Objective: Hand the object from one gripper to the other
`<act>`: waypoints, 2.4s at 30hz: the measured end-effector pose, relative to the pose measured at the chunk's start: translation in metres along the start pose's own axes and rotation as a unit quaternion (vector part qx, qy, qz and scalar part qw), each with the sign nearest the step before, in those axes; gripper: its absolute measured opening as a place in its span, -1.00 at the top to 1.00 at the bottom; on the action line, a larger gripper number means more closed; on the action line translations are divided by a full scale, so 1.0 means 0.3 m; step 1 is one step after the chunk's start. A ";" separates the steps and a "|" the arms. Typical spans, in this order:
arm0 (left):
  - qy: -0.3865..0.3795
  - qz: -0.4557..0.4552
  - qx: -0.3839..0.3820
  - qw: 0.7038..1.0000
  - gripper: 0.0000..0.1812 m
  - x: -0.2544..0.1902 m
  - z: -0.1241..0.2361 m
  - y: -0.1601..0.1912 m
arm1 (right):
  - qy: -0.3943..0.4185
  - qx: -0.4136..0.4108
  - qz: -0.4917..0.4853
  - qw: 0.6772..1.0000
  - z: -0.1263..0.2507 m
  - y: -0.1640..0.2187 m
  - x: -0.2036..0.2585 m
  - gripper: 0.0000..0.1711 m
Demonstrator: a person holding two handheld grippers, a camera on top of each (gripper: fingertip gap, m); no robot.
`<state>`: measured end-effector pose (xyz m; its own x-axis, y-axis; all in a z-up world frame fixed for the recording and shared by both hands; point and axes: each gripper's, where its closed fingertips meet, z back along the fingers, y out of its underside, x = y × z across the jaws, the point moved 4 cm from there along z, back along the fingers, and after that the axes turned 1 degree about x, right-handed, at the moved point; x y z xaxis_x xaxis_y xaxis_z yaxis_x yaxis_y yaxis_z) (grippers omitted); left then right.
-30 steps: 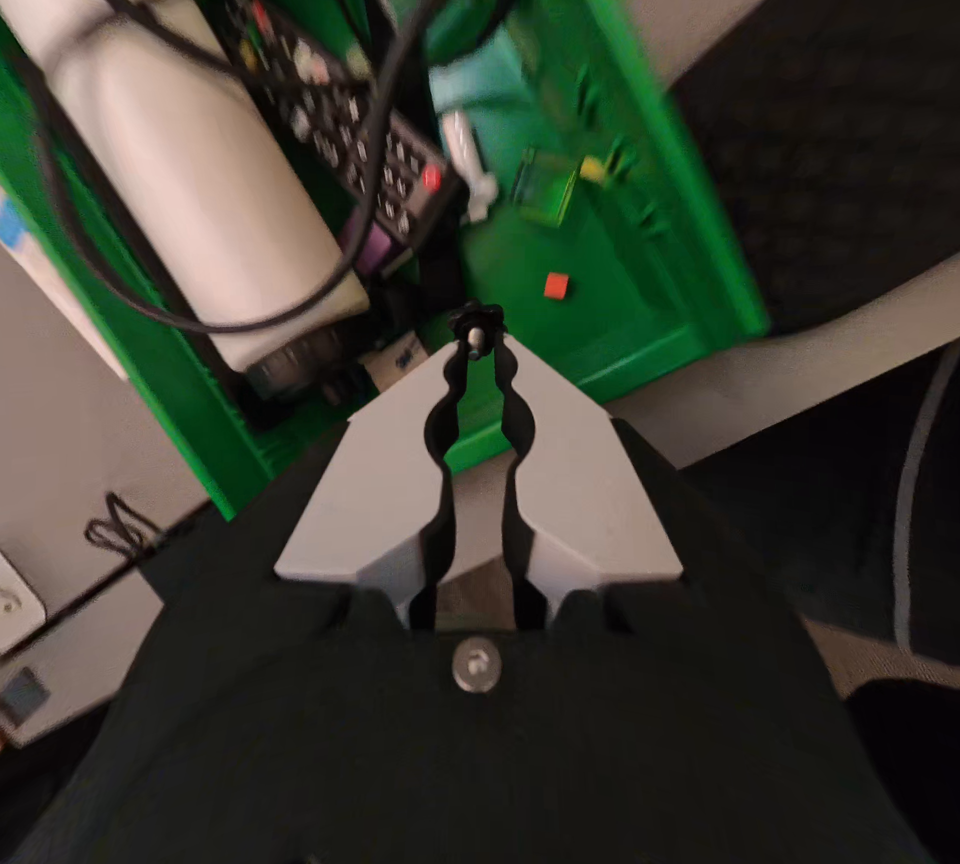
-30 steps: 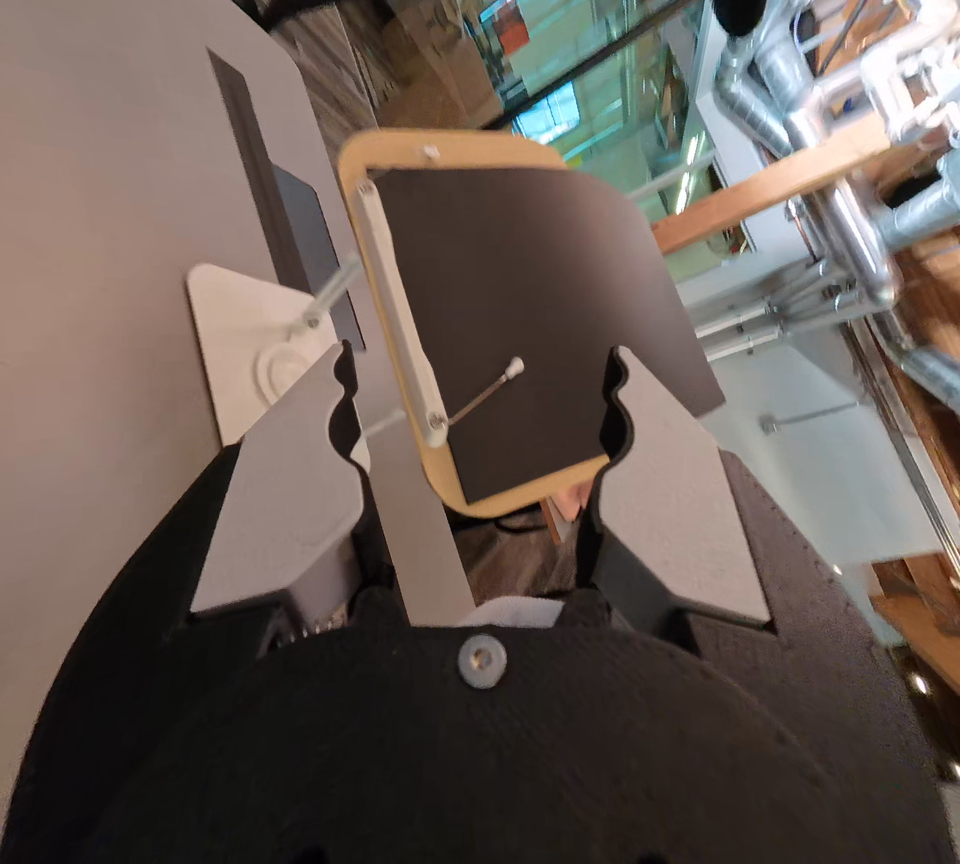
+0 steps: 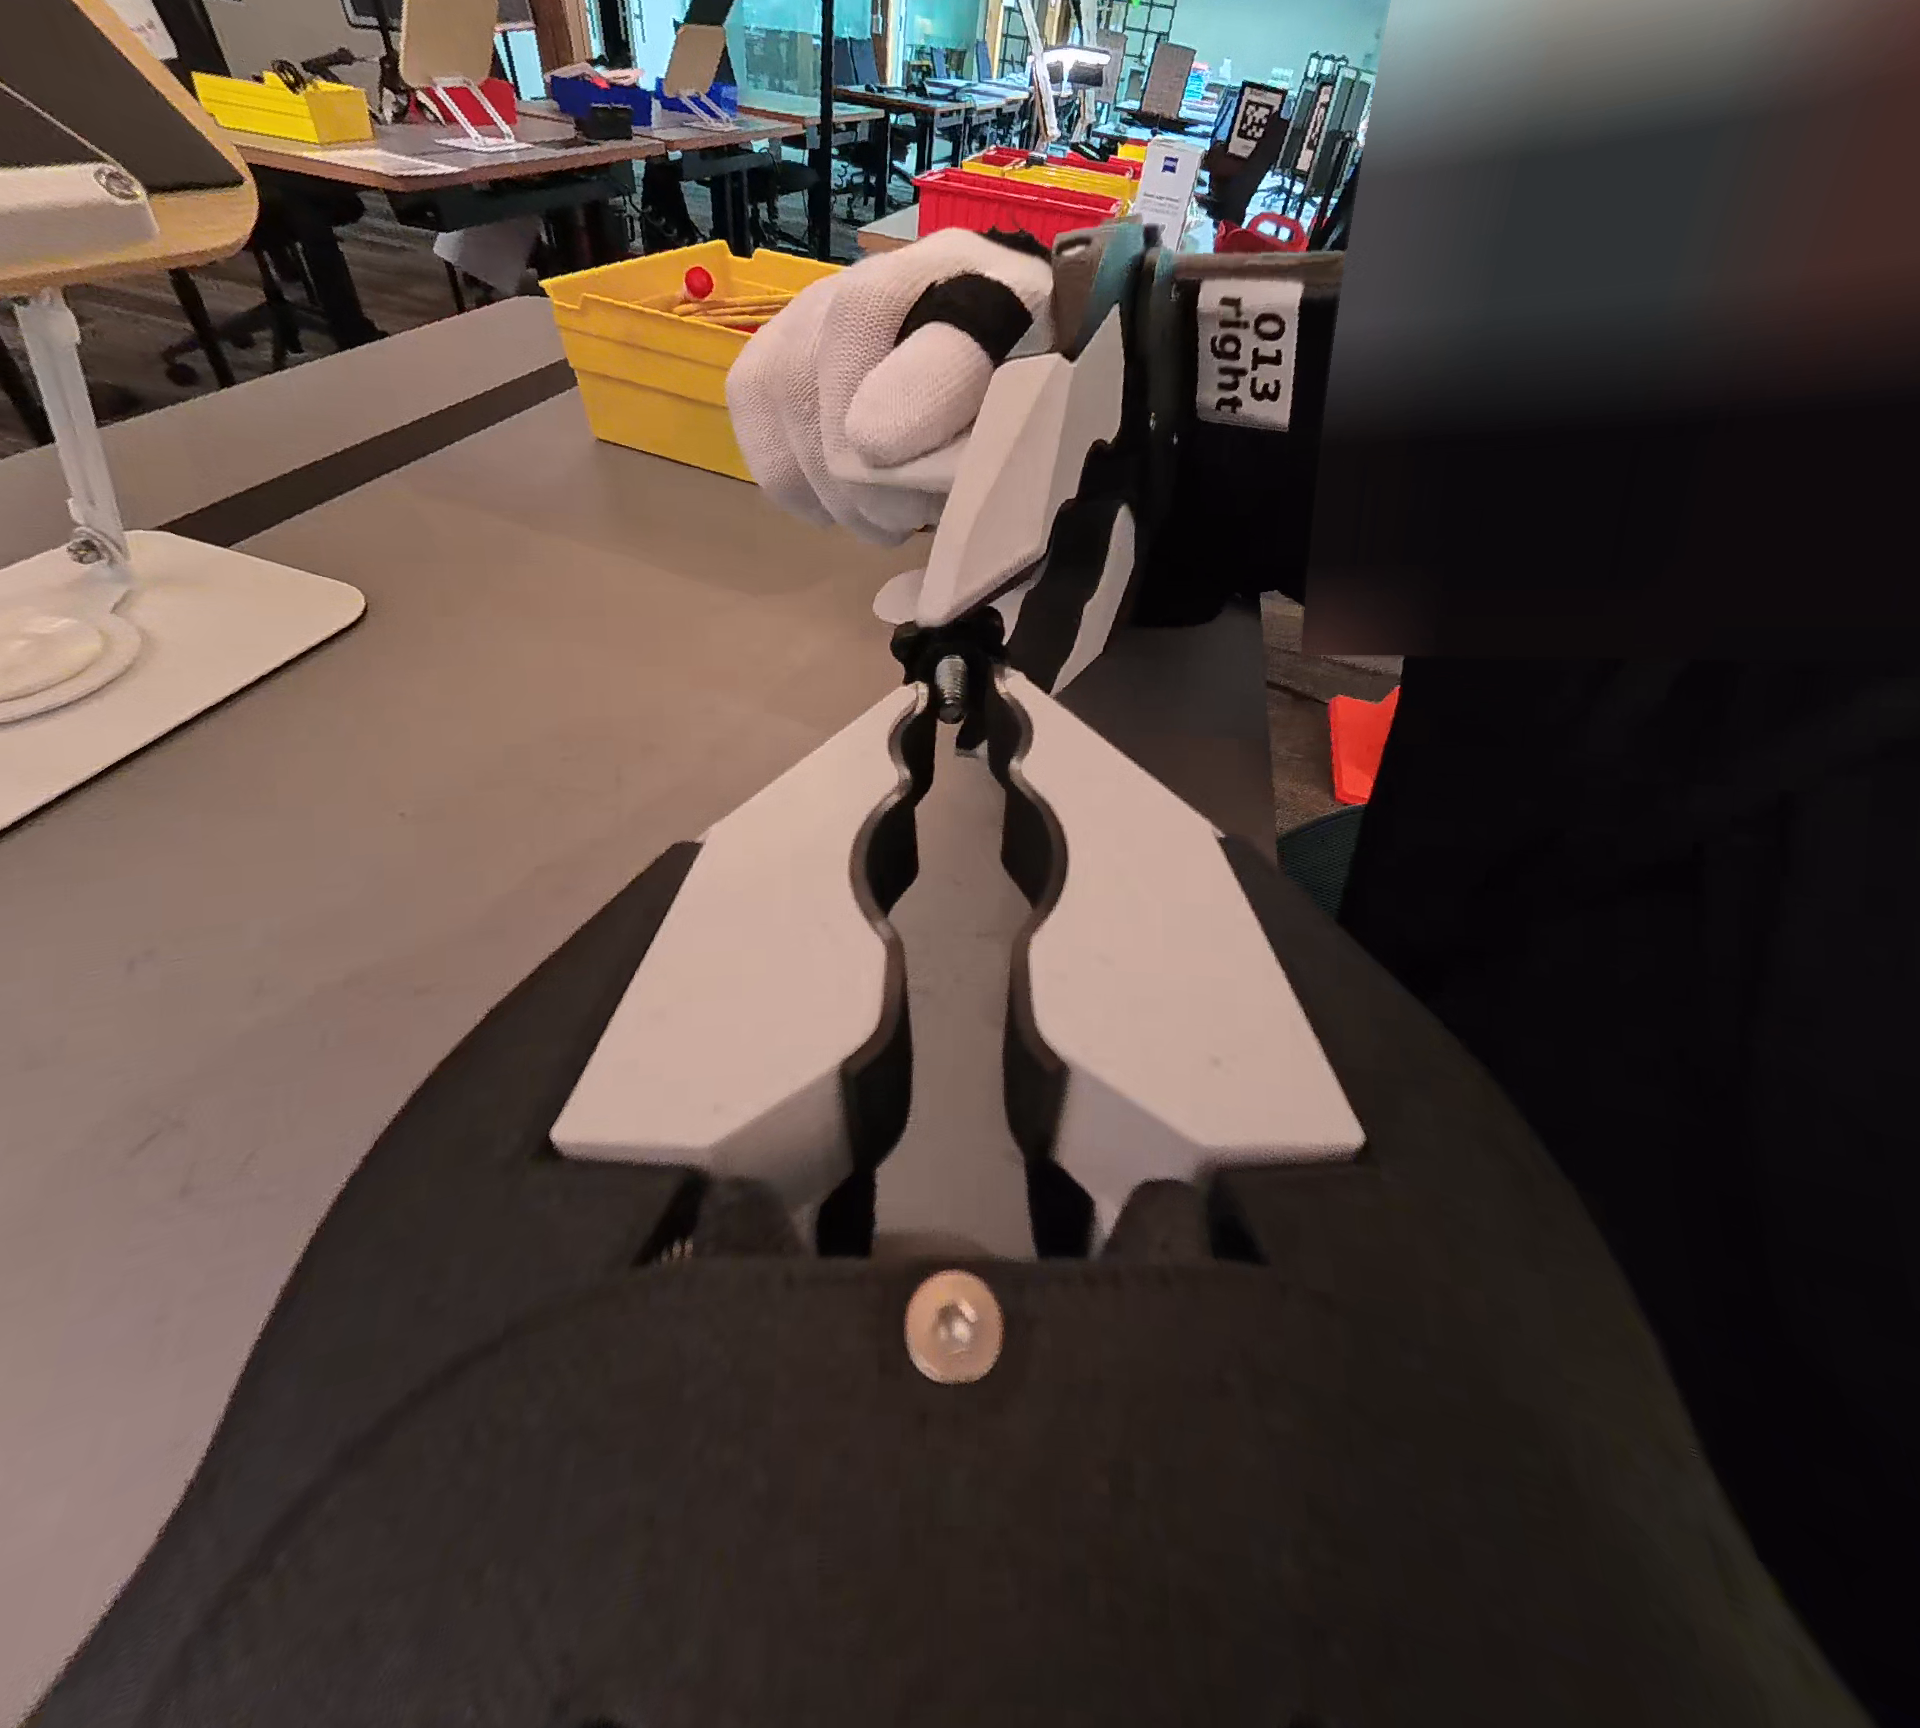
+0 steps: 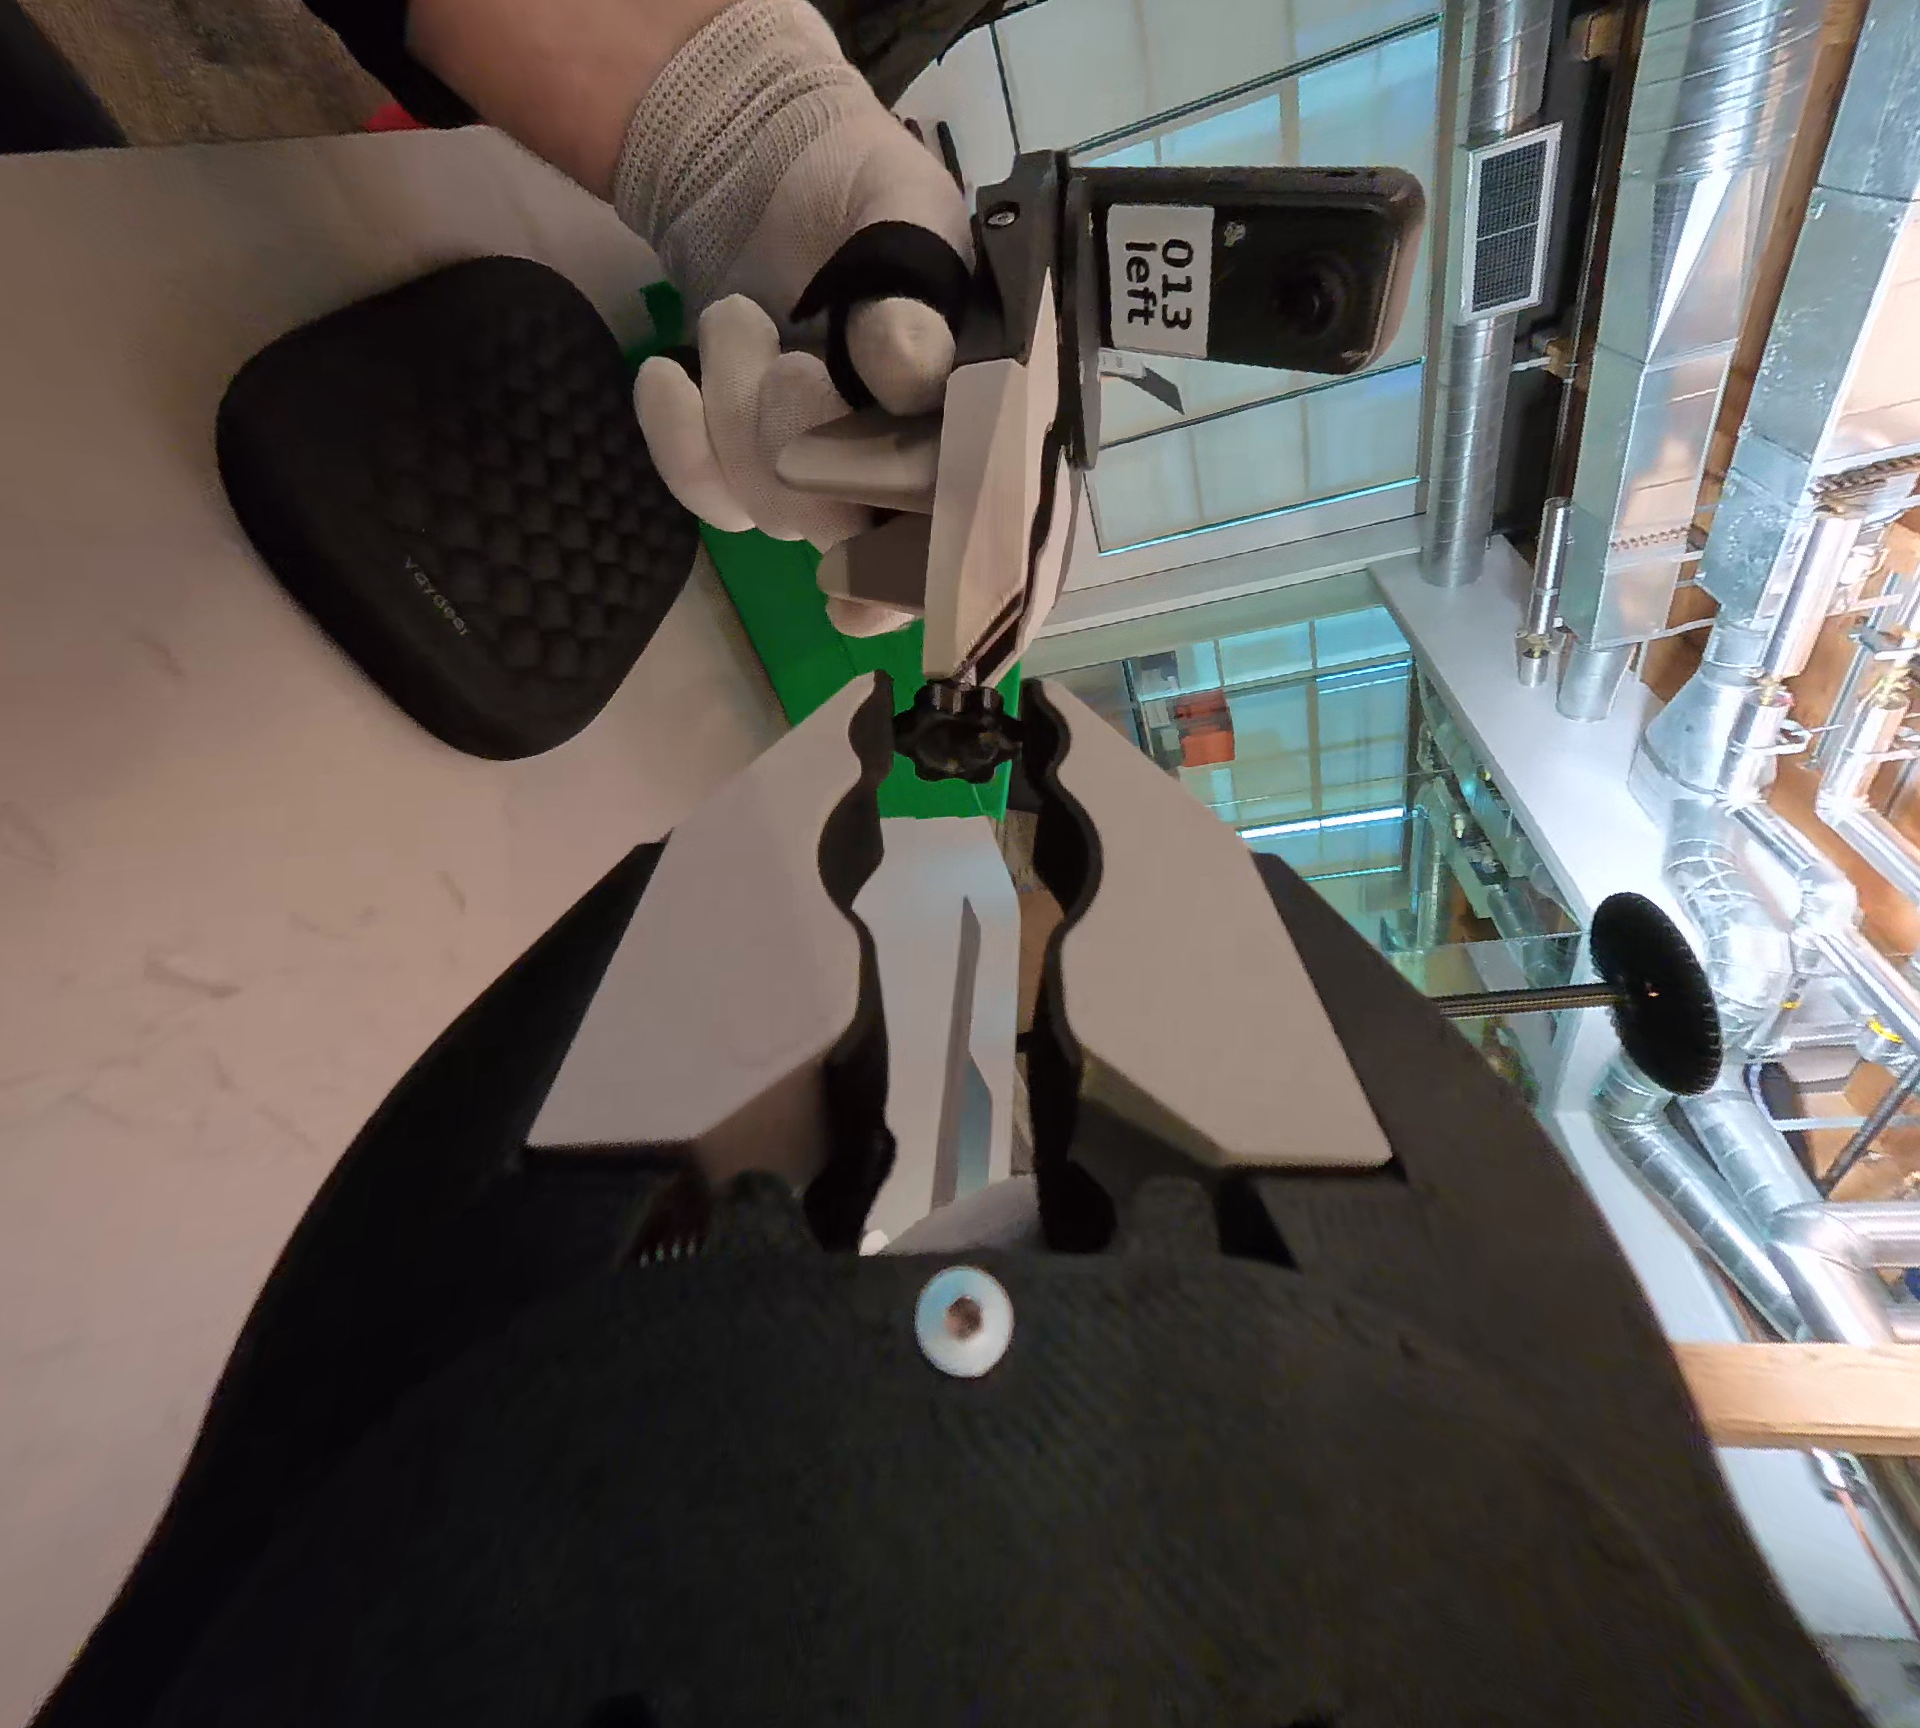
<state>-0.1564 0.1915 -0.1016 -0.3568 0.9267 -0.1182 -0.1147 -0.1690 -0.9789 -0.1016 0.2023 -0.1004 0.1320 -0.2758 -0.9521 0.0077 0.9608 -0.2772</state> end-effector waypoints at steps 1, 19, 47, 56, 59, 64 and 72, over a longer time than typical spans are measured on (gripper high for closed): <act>0.003 0.001 -0.004 1.000 0.92 -0.002 0.000 0.000 | -0.002 -0.006 -0.010 1.000 0.002 -0.003 -0.002 0.75; -0.402 -0.346 0.003 0.848 0.48 0.053 0.005 -0.050 | -0.115 -0.196 -0.540 0.811 0.037 0.160 -0.106 0.83; -0.578 -0.510 -0.012 0.637 0.75 0.022 -0.154 -0.117 | -0.078 -0.316 -0.646 0.691 0.067 0.139 -0.135 0.84; -0.539 -0.514 0.001 0.667 0.75 0.012 -0.148 -0.121 | -0.084 -0.294 -0.644 0.701 0.057 0.152 -0.139 0.58; -0.508 -0.515 0.068 0.687 0.76 0.036 -0.116 -0.123 | -0.050 -0.227 -0.595 0.769 0.052 0.193 -0.150 0.48; -0.446 -0.482 0.264 0.707 0.75 0.096 -0.073 -0.112 | -0.044 -0.127 -0.531 0.837 0.042 0.200 -0.156 0.60; -0.355 -0.526 0.402 0.660 0.75 0.138 -0.129 -0.081 | -0.116 -0.083 -0.622 0.770 -0.009 0.243 -0.077 0.62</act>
<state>-0.1325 0.2470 -0.0890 -0.0003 0.3303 0.9439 -0.9983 0.0546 -0.0194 -0.1068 0.2786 -0.0990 0.2989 -0.9484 0.1060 0.1477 -0.0638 -0.9870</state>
